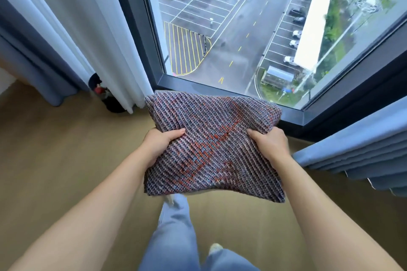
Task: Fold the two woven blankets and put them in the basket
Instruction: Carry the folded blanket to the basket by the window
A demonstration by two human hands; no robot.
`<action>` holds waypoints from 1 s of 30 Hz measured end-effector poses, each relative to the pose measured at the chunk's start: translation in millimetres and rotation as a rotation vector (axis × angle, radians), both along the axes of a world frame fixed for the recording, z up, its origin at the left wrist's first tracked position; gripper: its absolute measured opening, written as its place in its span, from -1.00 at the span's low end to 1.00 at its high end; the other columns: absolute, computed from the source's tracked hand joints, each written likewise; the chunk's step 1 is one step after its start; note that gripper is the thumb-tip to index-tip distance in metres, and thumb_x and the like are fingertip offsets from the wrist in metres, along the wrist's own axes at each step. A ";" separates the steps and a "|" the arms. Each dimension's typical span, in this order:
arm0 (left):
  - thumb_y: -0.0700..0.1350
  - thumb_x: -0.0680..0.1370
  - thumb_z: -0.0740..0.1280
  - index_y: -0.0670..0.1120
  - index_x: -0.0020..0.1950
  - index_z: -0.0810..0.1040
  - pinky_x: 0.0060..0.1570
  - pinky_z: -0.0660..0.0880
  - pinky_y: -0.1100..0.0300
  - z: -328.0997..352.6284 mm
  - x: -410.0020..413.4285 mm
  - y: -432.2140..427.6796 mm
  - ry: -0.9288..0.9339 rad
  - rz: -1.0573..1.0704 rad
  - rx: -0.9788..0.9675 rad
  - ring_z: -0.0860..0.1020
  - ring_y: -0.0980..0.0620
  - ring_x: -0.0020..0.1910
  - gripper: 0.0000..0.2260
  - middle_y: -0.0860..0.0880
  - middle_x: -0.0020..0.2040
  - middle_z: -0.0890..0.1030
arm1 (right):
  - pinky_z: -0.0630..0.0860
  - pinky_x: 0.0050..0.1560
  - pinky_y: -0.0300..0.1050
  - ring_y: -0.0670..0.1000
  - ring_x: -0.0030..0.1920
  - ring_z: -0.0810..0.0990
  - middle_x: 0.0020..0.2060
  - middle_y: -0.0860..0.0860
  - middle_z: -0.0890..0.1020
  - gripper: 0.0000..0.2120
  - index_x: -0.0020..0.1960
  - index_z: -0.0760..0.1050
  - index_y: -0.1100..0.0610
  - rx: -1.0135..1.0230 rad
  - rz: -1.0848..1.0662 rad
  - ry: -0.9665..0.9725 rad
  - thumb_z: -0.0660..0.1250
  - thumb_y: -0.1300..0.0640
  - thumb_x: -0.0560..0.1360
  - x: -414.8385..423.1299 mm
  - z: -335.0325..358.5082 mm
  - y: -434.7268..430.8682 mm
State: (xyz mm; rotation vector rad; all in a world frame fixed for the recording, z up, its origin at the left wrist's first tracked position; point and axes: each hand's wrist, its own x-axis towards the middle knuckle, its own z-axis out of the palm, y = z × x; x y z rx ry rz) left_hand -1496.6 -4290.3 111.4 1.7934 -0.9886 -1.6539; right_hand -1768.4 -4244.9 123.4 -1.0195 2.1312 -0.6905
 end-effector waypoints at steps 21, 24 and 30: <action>0.00 0.45 0.41 -0.20 0.27 0.47 -0.04 0.36 0.46 -319.8 -74.4 -348.2 -0.195 -0.176 -0.094 0.45 0.14 0.08 -0.54 -0.05 0.23 0.53 | 0.35 0.14 -0.15 0.10 0.21 0.49 0.20 0.05 0.55 -0.50 0.25 0.40 0.13 0.152 -0.307 -0.011 0.38 -0.08 0.40 -34.5 -302.5 -285.6; -0.01 0.45 0.42 -0.19 0.22 0.50 -0.01 0.38 0.40 -403.1 -72.1 -363.6 -0.244 -0.147 -0.093 0.49 0.13 0.07 -0.59 -0.04 0.19 0.56 | 0.39 0.19 -0.11 0.06 0.19 0.50 0.19 0.03 0.56 -0.49 0.25 0.38 0.13 0.137 -0.320 -0.051 0.40 -0.05 0.39 -33.4 -397.1 -297.4; 0.01 0.44 0.42 -0.12 0.08 0.56 -0.11 0.45 0.50 -544.1 -77.3 -363.9 -0.247 -0.114 -0.140 0.55 0.19 -0.03 -0.71 0.11 -0.01 0.57 | 0.34 0.15 -0.22 0.05 0.20 0.49 0.19 0.06 0.55 -0.50 0.26 0.35 0.18 0.075 -0.394 -0.006 0.39 -0.01 0.43 -32.2 -547.7 -296.5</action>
